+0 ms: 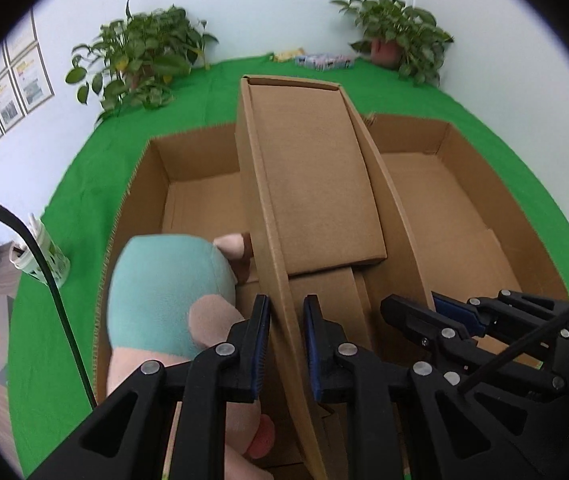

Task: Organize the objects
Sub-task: 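Lower the cardboard tray into the large box beside the pig and release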

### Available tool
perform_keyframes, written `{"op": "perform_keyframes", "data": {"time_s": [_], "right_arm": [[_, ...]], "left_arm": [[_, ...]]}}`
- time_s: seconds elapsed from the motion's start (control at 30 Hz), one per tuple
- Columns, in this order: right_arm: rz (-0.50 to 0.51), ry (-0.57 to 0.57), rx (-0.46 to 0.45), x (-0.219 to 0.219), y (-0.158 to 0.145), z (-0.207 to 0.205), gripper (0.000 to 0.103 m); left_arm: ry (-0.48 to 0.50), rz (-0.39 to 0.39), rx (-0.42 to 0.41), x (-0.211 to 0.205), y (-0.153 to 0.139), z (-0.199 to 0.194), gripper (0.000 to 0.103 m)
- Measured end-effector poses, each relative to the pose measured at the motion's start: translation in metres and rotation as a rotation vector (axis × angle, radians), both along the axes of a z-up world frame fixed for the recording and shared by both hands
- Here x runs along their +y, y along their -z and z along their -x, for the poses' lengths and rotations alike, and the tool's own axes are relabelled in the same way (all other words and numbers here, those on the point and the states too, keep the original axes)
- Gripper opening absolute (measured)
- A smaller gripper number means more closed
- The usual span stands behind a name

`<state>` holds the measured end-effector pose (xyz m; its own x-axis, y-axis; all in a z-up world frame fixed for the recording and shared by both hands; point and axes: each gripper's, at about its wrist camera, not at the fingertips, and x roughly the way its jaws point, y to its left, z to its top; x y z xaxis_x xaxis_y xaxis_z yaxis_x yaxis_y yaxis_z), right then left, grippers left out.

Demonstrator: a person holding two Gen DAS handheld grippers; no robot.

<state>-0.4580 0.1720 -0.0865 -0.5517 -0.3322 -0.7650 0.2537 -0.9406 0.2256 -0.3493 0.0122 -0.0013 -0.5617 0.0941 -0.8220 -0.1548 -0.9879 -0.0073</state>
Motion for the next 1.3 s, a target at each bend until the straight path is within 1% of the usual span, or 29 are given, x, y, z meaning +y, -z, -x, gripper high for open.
{"op": "perform_keyframes", "data": {"time_s": [0.1,0.17,0.23,0.27,0.37,0.43,0.47,0.5,0.53,0.57,0.63,0.73,0.8,0.87,0.93,0.97,1.03,1.07,1.1,1.13,1.17,1.2,1.23,1.27,1.3], "right_arm": [[-0.001,0.015,-0.065,-0.001,0.026,0.014,0.008],[-0.003,0.02,-0.102,-0.002,0.043,0.022,0.008],[-0.003,0.024,-0.111,-0.006,0.052,0.025,0.008],[0.0,0.026,-0.116,-0.007,0.055,0.026,0.008],[0.004,0.025,-0.131,-0.015,0.06,0.032,0.006],[0.0,0.014,-0.131,-0.021,0.061,0.028,0.006],[-0.026,0.017,-0.124,-0.027,0.061,0.022,0.007],[-0.057,0.023,-0.119,-0.029,0.062,0.02,0.007],[-0.061,0.023,-0.121,-0.027,0.063,0.016,0.007],[-0.063,0.025,-0.126,-0.029,0.064,0.017,0.007],[-0.081,0.031,-0.126,-0.037,0.063,0.018,0.007],[-0.166,0.017,-0.093,-0.054,0.061,0.016,0.007],[-0.23,0.011,-0.08,-0.065,0.06,0.016,0.007],[-0.272,0.005,-0.079,-0.073,0.061,0.017,0.008],[-0.292,0.0,-0.076,-0.075,0.061,0.016,0.009],[-0.294,-0.005,-0.075,-0.072,0.06,0.009,0.011],[-0.274,-0.012,-0.075,-0.069,0.058,0.007,0.013],[-0.27,-0.011,-0.068,-0.068,0.055,0.006,0.013],[-0.273,-0.006,-0.044,-0.06,0.049,-0.004,0.013],[-0.277,-0.001,-0.008,-0.058,0.043,-0.012,0.013],[-0.27,-0.002,0.037,-0.055,0.032,-0.023,0.013],[-0.258,-0.013,0.064,-0.053,0.023,-0.033,0.022],[-0.244,-0.029,0.089,-0.049,0.014,-0.045,0.03],[-0.23,-0.043,0.12,-0.045,0.004,-0.058,0.055],[-0.21,-0.051,0.164,-0.039,-0.008,-0.077,0.078]], "left_arm": [[-0.004,0.026,-0.046,0.003,0.015,0.005,0.014],[-0.006,0.031,-0.058,0.003,0.019,0.005,0.014],[-0.012,0.029,-0.064,0.001,0.019,0.009,0.014],[-0.017,0.024,-0.065,-0.001,0.018,0.009,0.016],[-0.018,0.017,-0.063,-0.009,0.012,0.008,0.018],[-0.012,-0.001,-0.034,-0.015,0.005,0.0,0.018],[-0.014,-0.004,-0.008,-0.019,-0.002,-0.007,0.018],[-0.027,0.009,0.019,-0.023,-0.007,-0.012,0.018],[-0.038,0.017,0.044,-0.027,-0.012,-0.02,0.018],[-0.042,0.01,0.063,-0.032,-0.017,-0.027,0.018],[-0.052,0.001,0.084,-0.041,-0.025,-0.039,0.018],[-0.053,0.011,0.119,-0.048,-0.032,-0.054,0.018],[-0.059,-0.008,0.131,-0.053,-0.033,-0.061,0.018],[-0.075,-0.024,0.147,-0.059,-0.035,-0.068,0.018],[-0.084,-0.034,0.167,-0.063,-0.036,-0.074,0.018],[-0.09,-0.035,0.179,-0.063,-0.036,-0.078,0.019],[-0.097,-0.03,0.199,-0.062,-0.037,-0.085,0.019],[-0.104,-0.022,0.21,-0.061,-0.037,-0.089,0.021],[-0.115,-0.02,0.227,-0.061,-0.038,-0.094,0.023],[-0.125,-0.026,0.246,-0.06,-0.039,-0.099,0.032],[-0.13,-0.04,0.269,-0.06,-0.04,-0.105,0.045],[-0.134,-0.052,0.296,-0.059,-0.042,-0.112,0.053],[-0.143,-0.06,0.331,-0.057,-0.045,-0.119,0.063],[-0.151,-0.064,0.362,-0.056,-0.047,-0.127,0.072],[-0.158,-0.069,0.395,-0.054,-0.05,-0.134,0.075]]}}
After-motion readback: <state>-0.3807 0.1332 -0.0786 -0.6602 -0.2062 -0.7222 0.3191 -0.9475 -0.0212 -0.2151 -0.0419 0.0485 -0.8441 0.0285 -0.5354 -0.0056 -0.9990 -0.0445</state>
